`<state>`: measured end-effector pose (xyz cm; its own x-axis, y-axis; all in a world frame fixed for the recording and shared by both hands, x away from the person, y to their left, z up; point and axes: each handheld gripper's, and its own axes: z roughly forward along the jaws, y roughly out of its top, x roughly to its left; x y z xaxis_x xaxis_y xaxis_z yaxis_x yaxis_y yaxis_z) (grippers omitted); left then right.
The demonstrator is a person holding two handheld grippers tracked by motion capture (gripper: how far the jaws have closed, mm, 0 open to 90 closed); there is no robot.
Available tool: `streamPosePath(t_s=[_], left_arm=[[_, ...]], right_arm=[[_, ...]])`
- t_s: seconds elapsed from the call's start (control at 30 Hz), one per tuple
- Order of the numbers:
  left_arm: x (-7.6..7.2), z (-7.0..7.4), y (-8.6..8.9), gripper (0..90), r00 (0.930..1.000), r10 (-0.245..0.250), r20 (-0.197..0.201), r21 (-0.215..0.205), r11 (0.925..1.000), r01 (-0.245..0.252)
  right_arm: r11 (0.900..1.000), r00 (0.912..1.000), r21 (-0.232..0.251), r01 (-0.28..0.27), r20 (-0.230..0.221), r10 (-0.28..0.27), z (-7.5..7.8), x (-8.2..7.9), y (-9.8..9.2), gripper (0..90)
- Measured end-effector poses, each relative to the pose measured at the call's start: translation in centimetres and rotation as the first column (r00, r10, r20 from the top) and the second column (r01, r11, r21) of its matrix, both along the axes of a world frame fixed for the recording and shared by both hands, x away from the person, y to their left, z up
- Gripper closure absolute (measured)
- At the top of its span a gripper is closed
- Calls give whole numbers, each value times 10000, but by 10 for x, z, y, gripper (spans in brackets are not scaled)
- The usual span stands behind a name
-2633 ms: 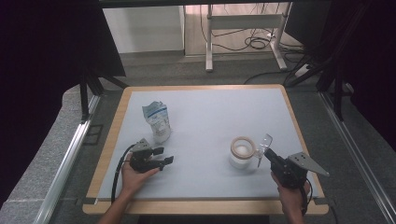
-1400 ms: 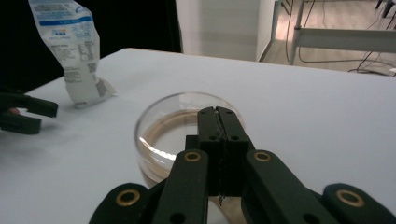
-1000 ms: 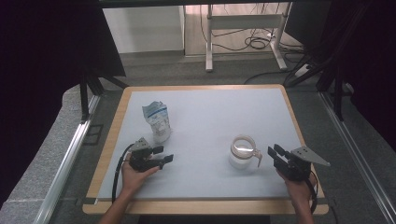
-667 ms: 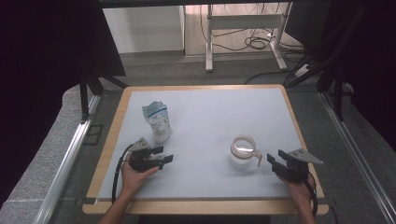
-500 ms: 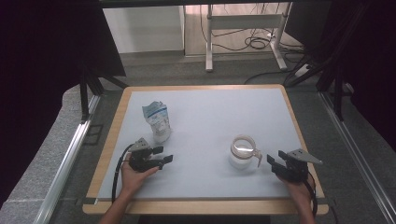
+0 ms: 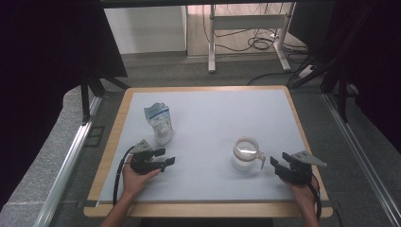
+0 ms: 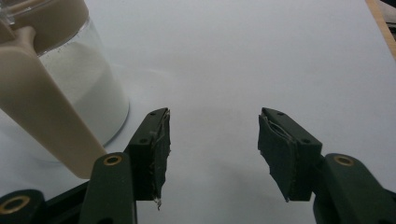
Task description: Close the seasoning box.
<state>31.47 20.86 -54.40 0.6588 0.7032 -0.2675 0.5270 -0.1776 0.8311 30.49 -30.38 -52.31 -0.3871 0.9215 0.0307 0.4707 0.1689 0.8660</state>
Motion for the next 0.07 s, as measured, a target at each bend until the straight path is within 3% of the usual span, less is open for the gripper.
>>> streamPosePath(t_s=[0.07], left_arm=[[0,0,0,332,10000,-28,-56,-12,10000,28]], right_arm=[[10000,10000,23,6,11,-6,0,1,0,428]])
